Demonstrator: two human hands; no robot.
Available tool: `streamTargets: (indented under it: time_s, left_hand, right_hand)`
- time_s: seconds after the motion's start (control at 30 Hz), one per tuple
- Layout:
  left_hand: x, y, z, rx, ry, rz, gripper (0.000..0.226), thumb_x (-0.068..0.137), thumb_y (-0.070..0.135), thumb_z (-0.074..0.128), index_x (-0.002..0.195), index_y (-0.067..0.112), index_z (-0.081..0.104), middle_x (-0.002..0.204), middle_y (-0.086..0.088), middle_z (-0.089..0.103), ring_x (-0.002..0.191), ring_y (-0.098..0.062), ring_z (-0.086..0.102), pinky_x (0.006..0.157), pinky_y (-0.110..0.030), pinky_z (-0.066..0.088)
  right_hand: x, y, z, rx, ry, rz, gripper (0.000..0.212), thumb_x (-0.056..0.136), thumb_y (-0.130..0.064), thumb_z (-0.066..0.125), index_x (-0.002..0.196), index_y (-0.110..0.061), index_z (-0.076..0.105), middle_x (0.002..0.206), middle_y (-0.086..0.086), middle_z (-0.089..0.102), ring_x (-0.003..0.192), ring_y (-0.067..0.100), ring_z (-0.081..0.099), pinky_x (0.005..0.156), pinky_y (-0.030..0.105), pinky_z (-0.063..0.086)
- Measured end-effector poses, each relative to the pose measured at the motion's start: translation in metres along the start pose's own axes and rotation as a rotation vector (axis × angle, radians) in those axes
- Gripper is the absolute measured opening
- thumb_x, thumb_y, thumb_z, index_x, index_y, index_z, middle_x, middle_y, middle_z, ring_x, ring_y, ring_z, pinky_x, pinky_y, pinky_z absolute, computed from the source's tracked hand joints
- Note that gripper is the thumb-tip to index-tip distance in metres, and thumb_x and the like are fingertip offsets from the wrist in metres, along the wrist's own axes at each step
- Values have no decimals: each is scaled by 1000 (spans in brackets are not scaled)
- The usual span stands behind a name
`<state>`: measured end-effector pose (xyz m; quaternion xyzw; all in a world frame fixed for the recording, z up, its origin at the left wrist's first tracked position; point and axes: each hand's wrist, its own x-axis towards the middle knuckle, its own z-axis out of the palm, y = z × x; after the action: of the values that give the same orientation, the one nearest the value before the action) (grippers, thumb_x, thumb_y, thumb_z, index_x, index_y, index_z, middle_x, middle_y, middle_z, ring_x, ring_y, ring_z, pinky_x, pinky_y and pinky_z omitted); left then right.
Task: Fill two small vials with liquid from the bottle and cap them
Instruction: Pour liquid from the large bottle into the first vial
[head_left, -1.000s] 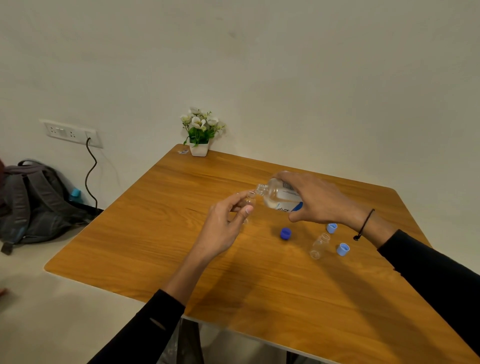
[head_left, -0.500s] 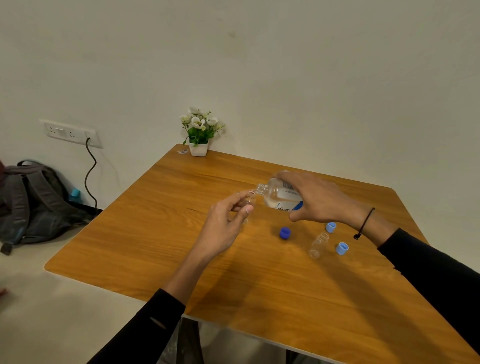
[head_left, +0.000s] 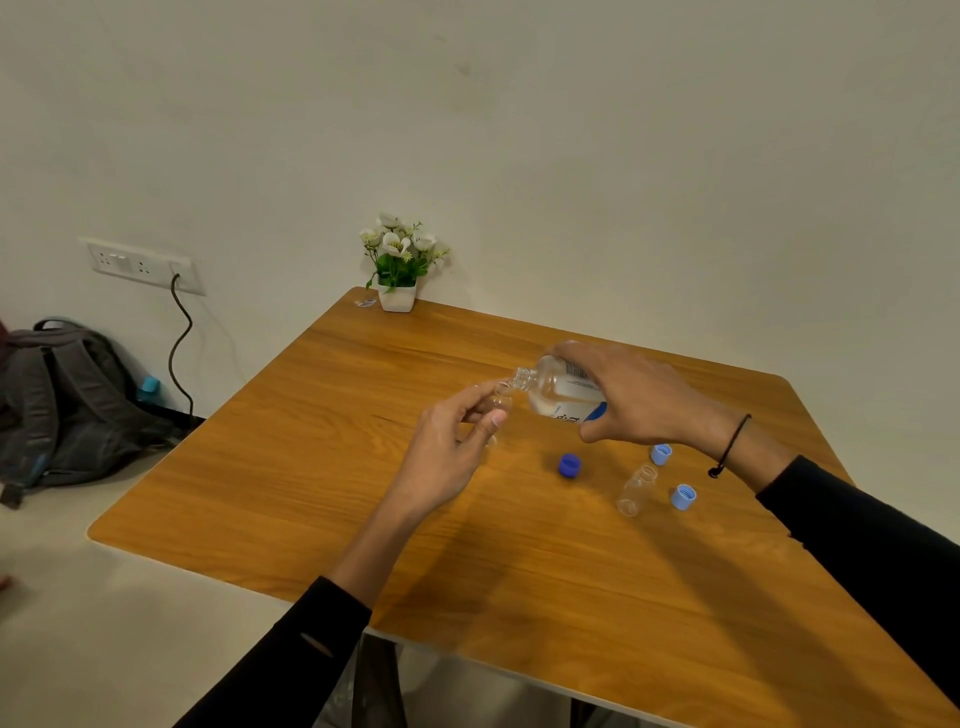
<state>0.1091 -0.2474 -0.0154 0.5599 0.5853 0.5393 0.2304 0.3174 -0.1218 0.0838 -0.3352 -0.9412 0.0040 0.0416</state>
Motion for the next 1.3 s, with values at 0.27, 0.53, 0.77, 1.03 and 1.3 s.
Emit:
streamTargets:
  time_s: [0.27, 0.53, 0.77, 1.03, 1.3]
  left_hand:
    - [-1, 2, -2, -3, -10, -5, 43, 107, 25, 64, 150, 20, 61, 123, -2, 76, 118, -19, 70, 91, -50, 65]
    - [-3, 4, -2, 10, -3, 2, 42, 107, 23, 64, 149, 18, 62, 122, -1, 77, 117, -18, 71, 98, -50, 63]
    - [-3, 6, -3, 0, -4, 6, 42, 107, 24, 64, 149, 20, 62, 122, -2, 77, 116, -20, 70, 89, -52, 66]
    - [-3, 5, -2, -9, 13, -10, 42, 107, 23, 66, 148, 16, 63, 120, -3, 78, 116, -22, 72, 90, -53, 65]
    - [-3, 4, -2, -5, 8, 6, 39, 107, 23, 65, 146, 21, 64, 119, -1, 78, 114, -19, 72, 86, -53, 65]
  right_hand:
    - [2, 2, 1, 9, 1, -5, 98, 75, -39, 87, 156, -35, 33, 146, -9, 54, 121, 19, 54, 72, 28, 46]
    - [1, 1, 0, 8, 2, -15, 96, 74, -39, 88, 154, -35, 34, 142, -8, 56, 117, 19, 54, 74, 30, 48]
    - [0, 0, -2, 7, -3, -15, 95, 75, -38, 88, 154, -35, 35, 142, -8, 55, 118, 19, 54, 68, 26, 42]
    - [1, -2, -4, 1, -8, -13, 95, 75, -37, 87, 154, -35, 35, 139, -9, 57, 115, 20, 55, 69, 29, 47]
    - [0, -2, -4, -2, -5, -8, 95, 76, -36, 86, 156, -34, 34, 142, -8, 56, 118, 20, 54, 69, 26, 41]
